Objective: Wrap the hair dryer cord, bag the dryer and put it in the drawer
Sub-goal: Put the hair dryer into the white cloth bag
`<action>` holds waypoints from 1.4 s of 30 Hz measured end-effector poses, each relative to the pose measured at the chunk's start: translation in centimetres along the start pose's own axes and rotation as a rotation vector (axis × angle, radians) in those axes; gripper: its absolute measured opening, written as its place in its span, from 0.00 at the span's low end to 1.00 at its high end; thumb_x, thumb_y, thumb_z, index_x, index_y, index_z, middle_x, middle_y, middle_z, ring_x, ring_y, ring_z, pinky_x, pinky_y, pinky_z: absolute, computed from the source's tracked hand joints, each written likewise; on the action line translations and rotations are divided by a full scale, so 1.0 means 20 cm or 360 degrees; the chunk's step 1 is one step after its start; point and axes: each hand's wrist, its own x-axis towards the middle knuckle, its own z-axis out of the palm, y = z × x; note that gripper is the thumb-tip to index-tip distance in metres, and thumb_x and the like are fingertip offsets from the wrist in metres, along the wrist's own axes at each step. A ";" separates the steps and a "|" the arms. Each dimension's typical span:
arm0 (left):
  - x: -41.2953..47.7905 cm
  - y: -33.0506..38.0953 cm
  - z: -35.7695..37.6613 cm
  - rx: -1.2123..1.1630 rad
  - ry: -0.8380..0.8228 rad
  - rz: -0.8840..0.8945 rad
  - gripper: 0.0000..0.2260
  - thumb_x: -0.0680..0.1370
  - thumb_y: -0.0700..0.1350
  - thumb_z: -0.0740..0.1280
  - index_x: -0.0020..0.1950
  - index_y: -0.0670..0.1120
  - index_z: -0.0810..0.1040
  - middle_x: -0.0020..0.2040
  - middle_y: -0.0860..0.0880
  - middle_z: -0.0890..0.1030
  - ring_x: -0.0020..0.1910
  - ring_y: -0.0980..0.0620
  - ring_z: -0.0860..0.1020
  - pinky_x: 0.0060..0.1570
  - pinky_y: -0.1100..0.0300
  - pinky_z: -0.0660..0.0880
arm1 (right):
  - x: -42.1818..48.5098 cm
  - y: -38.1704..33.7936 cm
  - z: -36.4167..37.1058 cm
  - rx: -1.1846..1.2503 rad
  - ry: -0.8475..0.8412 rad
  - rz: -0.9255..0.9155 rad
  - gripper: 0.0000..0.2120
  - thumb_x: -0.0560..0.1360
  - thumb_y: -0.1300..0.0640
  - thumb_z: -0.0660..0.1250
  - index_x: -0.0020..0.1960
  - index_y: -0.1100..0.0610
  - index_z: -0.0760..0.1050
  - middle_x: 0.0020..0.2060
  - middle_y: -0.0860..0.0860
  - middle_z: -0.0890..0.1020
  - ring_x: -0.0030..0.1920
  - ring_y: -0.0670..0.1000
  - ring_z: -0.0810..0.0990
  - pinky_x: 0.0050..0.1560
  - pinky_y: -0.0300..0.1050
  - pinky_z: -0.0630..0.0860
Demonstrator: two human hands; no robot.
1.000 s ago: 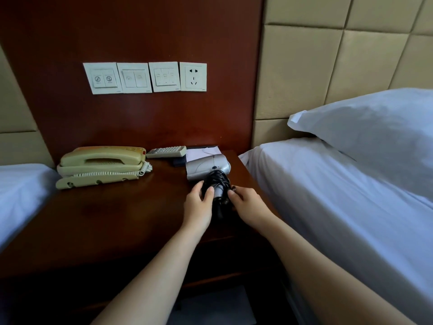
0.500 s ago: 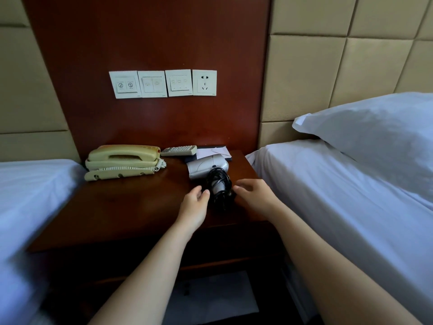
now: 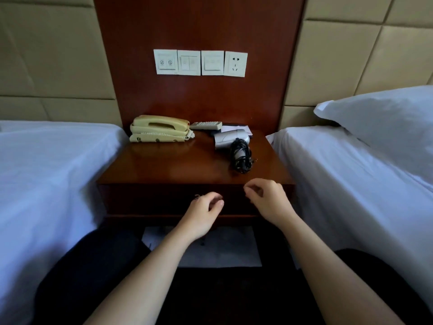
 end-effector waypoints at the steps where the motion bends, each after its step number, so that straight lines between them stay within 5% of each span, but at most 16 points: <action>1: -0.04 -0.03 0.01 0.0007 -0.0029 -0.0046 0.13 0.80 0.47 0.60 0.61 0.45 0.77 0.56 0.49 0.81 0.55 0.54 0.76 0.50 0.66 0.66 | -0.05 0.01 0.04 -0.0073 -0.0075 0.0033 0.07 0.76 0.53 0.64 0.49 0.51 0.80 0.39 0.46 0.81 0.43 0.50 0.81 0.44 0.44 0.76; 7: -0.21 -0.33 0.17 0.0003 -0.0132 -0.0455 0.12 0.80 0.48 0.60 0.56 0.44 0.78 0.52 0.46 0.81 0.53 0.48 0.78 0.48 0.58 0.72 | -0.22 0.11 0.32 -0.0316 -0.0498 0.0304 0.10 0.76 0.51 0.63 0.54 0.52 0.79 0.49 0.53 0.82 0.52 0.58 0.79 0.46 0.45 0.73; 13: -0.39 -0.66 0.42 -0.0267 -0.0151 -0.0976 0.12 0.81 0.46 0.58 0.58 0.41 0.77 0.55 0.44 0.79 0.56 0.47 0.76 0.51 0.58 0.70 | -0.32 0.31 0.70 -0.0244 -0.0847 0.0576 0.08 0.77 0.55 0.62 0.41 0.56 0.76 0.40 0.53 0.78 0.43 0.52 0.78 0.43 0.46 0.75; 18: -0.48 -0.86 0.63 -0.0385 -0.0168 -0.1318 0.13 0.80 0.46 0.61 0.57 0.39 0.78 0.56 0.38 0.81 0.57 0.43 0.77 0.52 0.59 0.70 | -0.48 0.50 1.01 -0.0087 -0.1030 0.0843 0.08 0.76 0.52 0.63 0.46 0.53 0.80 0.44 0.51 0.82 0.48 0.52 0.80 0.52 0.45 0.76; 21: -0.49 -0.95 0.70 -0.0469 -0.0095 -0.1498 0.13 0.80 0.44 0.61 0.57 0.36 0.77 0.57 0.37 0.80 0.58 0.42 0.77 0.51 0.61 0.69 | -0.53 0.60 1.15 0.0013 -0.1109 0.0949 0.08 0.76 0.52 0.64 0.40 0.49 0.78 0.37 0.50 0.80 0.46 0.53 0.81 0.51 0.44 0.77; 25: -0.47 -1.07 0.78 -0.0691 0.0008 -0.1744 0.13 0.79 0.41 0.63 0.59 0.34 0.77 0.58 0.37 0.80 0.59 0.41 0.77 0.49 0.63 0.66 | -0.54 0.74 1.32 0.0158 -0.1057 0.1108 0.16 0.76 0.56 0.65 0.29 0.49 0.73 0.27 0.46 0.76 0.31 0.49 0.76 0.44 0.44 0.77; 29: -0.39 -1.17 0.86 -0.0839 -0.0029 -0.1838 0.12 0.78 0.43 0.64 0.57 0.36 0.78 0.56 0.37 0.81 0.56 0.42 0.78 0.57 0.57 0.73 | -0.51 0.78 1.42 0.0510 -0.0960 0.1464 0.12 0.78 0.59 0.62 0.36 0.57 0.75 0.28 0.51 0.76 0.27 0.47 0.72 0.24 0.33 0.68; 35: -0.26 -1.29 0.90 -0.1015 0.0058 -0.1937 0.03 0.78 0.43 0.65 0.46 0.44 0.77 0.50 0.42 0.81 0.50 0.44 0.78 0.59 0.51 0.74 | -0.41 0.80 1.56 0.1088 -0.0636 0.1967 0.05 0.76 0.54 0.65 0.43 0.54 0.76 0.40 0.50 0.79 0.39 0.47 0.76 0.40 0.40 0.73; 38: -0.17 -1.34 0.91 -0.1202 0.0173 -0.2027 0.08 0.79 0.43 0.64 0.39 0.49 0.72 0.40 0.50 0.76 0.39 0.54 0.74 0.44 0.58 0.72 | -0.31 0.80 1.61 0.1319 -0.0527 0.2114 0.06 0.76 0.50 0.66 0.48 0.52 0.74 0.47 0.49 0.78 0.50 0.48 0.76 0.57 0.44 0.73; 42: -0.07 -1.36 0.92 -0.1313 0.0175 -0.2066 0.03 0.79 0.45 0.64 0.51 0.47 0.72 0.47 0.48 0.76 0.50 0.50 0.75 0.49 0.57 0.71 | -0.21 0.82 1.71 0.1413 -0.0318 0.2291 0.17 0.75 0.49 0.67 0.59 0.58 0.75 0.54 0.52 0.78 0.56 0.50 0.75 0.62 0.44 0.71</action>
